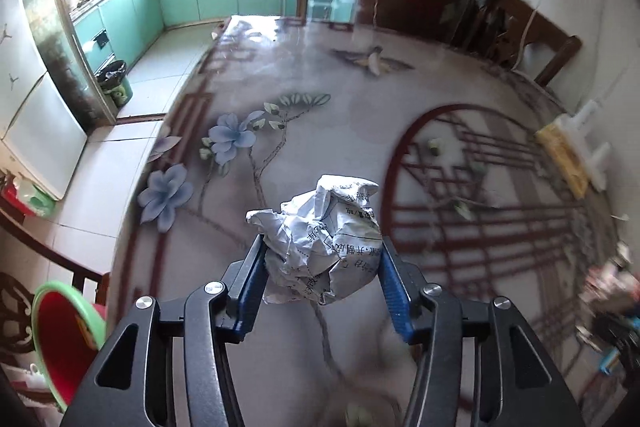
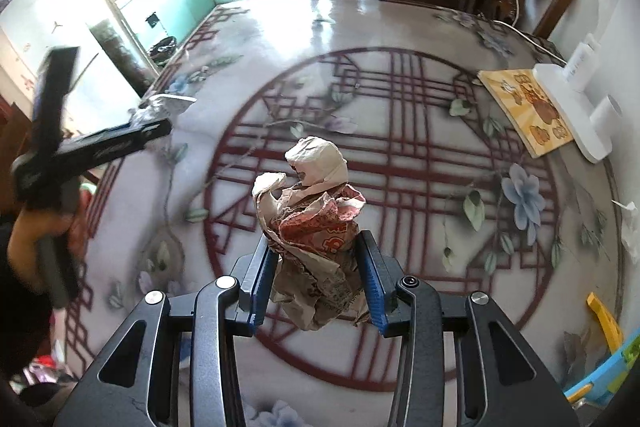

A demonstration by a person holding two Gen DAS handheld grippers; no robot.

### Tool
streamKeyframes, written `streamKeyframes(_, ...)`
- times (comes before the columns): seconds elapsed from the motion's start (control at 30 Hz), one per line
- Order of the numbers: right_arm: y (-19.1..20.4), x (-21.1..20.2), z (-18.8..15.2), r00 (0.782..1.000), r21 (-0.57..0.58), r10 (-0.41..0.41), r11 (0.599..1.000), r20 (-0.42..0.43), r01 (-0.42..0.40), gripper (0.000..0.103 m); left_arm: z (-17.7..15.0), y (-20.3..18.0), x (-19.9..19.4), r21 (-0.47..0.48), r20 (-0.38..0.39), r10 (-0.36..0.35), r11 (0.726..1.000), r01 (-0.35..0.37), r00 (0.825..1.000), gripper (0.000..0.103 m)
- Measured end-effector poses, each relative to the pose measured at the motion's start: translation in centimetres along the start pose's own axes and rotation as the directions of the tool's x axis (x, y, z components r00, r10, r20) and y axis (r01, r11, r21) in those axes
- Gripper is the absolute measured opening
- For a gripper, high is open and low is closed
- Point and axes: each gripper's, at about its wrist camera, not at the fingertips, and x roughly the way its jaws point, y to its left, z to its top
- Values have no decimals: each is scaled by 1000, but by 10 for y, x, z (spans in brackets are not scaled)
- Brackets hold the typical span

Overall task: Collect trash
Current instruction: 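Carry the crumpled paper and silver foil above the red bucket with both tools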

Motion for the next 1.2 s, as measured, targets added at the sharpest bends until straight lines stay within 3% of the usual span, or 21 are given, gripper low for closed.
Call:
streamKeyframes(0.4, 51, -20, -2, 999, -61, 30, 998, 39, -27, 39, -87, 16, -97, -52, 8, 13, 999, -12, 1000, 51)
streamKeyframes(0.77, 103, -28, -20, 999, -146, 32, 989, 38, -26, 39, -109, 32, -133, -54, 45, -14, 998, 16, 999, 51)
streamKeyframes(1.2, 148, -28, -34, 999, -174, 24, 984, 25, -19, 39, -132, 72, -149, -89, 24, -21, 996, 23, 999, 52)
